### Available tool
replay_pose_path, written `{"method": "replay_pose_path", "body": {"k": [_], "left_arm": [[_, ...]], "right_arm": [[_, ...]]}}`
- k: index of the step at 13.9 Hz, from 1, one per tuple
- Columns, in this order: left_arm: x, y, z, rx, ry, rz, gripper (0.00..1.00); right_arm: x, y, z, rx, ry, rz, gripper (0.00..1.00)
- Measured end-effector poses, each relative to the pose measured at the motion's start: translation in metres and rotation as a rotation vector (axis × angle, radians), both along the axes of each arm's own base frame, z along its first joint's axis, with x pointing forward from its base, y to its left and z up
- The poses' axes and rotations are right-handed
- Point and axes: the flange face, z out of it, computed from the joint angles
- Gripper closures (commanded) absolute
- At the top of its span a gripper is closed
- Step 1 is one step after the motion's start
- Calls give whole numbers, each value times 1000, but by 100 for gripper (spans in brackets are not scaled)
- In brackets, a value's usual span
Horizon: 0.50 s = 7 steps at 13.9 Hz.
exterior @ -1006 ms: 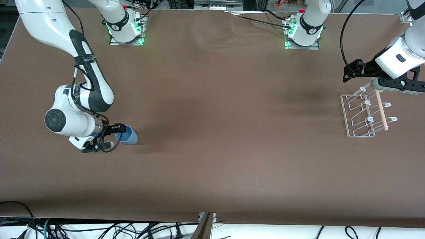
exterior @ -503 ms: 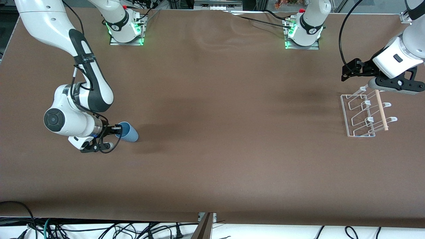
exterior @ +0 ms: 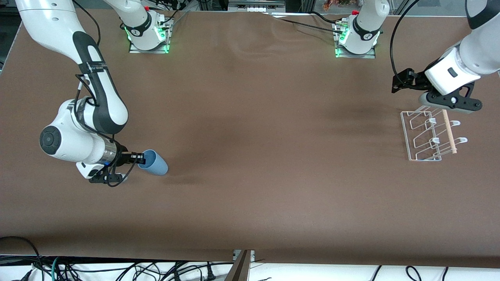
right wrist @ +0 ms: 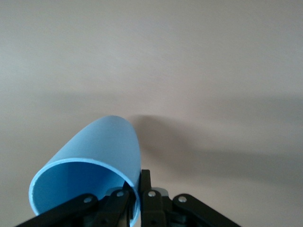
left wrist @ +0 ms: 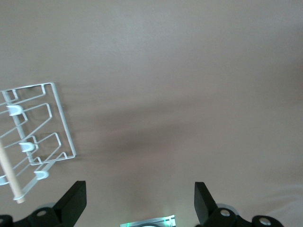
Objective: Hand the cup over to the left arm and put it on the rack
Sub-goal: 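Lift the cup with the right gripper while the left gripper approaches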
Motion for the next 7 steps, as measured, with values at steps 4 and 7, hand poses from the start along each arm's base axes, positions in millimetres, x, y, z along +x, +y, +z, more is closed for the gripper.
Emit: {"method": "replay_pose_path", "body": {"k": [4,7], "left_arm": [[14,-14,-19,-29,27,-49,0],[28,-39,-30,-147,24,-202,0]], "right_arm": [[7,73,29,175,-13,-75,100],[5,154,54,210,27,-201,100]]}}
